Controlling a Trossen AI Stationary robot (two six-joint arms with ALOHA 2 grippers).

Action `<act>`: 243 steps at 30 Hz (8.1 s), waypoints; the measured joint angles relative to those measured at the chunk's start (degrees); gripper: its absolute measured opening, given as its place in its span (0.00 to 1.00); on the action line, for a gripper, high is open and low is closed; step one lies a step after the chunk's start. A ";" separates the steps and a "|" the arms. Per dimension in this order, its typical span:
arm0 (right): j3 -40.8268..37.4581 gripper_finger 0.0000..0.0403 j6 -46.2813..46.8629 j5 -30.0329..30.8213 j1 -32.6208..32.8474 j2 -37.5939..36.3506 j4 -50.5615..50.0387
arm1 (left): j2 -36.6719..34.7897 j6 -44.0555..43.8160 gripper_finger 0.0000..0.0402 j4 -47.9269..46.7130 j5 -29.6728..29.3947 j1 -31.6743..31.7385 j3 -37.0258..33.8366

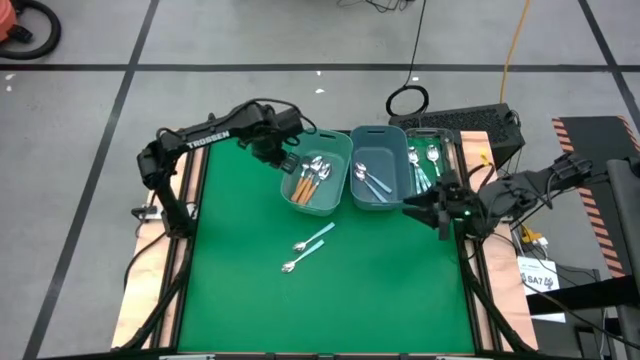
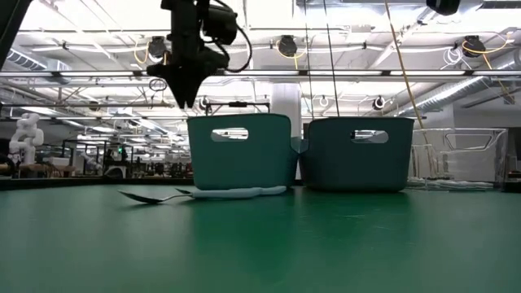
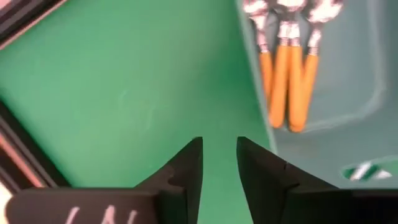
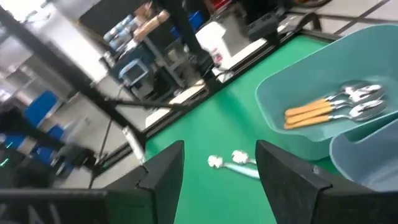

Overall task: Sort silverware by color (type)
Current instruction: Adjust the green bin, then put the blue spoon into the blue bin

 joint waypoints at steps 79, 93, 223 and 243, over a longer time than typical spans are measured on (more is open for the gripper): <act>0.00 0.48 11.97 -5.30 0.02 3.57 0.65 | 0.01 -20.13 0.47 41.80 -9.51 -46.19 -25.75; 0.00 0.48 13.13 -3.76 0.04 8.60 8.02 | 2.98 -22.26 0.59 41.13 -6.91 -44.36 -26.32; 23.80 0.13 -13.89 -8.47 2.54 33.39 -14.04 | 12.25 17.19 0.27 27.42 -7.10 -41.80 23.80; 23.78 0.13 -11.12 -8.63 2.65 32.96 -14.35 | 12.16 13.27 0.51 25.36 -10.05 -40.97 32.73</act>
